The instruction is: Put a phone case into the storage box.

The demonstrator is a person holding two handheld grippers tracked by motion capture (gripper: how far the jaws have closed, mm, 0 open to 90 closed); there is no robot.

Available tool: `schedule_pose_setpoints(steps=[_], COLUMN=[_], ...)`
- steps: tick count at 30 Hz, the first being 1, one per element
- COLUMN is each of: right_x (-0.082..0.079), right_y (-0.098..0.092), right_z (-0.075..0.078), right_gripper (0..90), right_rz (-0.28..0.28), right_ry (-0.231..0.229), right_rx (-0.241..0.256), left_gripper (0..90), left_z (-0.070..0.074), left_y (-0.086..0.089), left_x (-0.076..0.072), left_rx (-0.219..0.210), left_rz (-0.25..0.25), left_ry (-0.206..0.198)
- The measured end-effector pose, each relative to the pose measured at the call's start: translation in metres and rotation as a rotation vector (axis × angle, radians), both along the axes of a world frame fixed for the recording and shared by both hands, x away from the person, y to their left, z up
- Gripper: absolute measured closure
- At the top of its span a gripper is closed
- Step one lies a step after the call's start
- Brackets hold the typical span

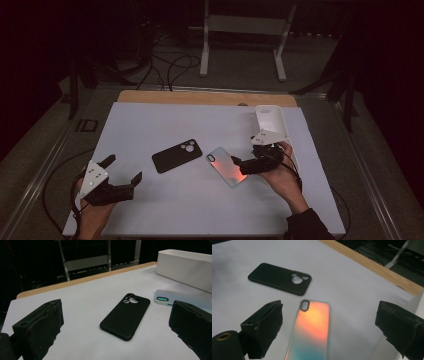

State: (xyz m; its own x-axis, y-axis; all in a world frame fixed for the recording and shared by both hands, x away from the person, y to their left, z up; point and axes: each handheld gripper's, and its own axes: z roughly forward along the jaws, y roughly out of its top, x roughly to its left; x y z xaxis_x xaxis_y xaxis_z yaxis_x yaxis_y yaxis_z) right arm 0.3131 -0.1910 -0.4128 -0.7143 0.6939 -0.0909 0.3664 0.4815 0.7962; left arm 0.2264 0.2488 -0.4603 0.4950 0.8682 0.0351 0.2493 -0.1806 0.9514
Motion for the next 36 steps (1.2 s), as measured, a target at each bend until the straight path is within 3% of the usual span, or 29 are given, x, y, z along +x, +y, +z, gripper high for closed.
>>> schedule_pose_setpoints(steps=[24,34,36], right_x=[0.017,0.02,0.021], right_y=[0.031,0.04,0.043], right_z=[-0.022,-0.035,-0.041], right_gripper=[7.7,7.7,7.7], right_rz=[0.042,0.025,0.023], right_ry=[0.091,0.172,0.205], right_rx=[-0.082,-0.141,-0.161], left_gripper=[0.2,0.2,0.2], left_z=[0.0,-0.001,-0.001], left_y=[0.0,0.001,0.001], left_x=[-0.001,0.0,0.0], left_rx=[0.003,0.004,0.003], left_rz=[0.002,0.002,0.002], left_ry=[0.002,0.004,0.003])
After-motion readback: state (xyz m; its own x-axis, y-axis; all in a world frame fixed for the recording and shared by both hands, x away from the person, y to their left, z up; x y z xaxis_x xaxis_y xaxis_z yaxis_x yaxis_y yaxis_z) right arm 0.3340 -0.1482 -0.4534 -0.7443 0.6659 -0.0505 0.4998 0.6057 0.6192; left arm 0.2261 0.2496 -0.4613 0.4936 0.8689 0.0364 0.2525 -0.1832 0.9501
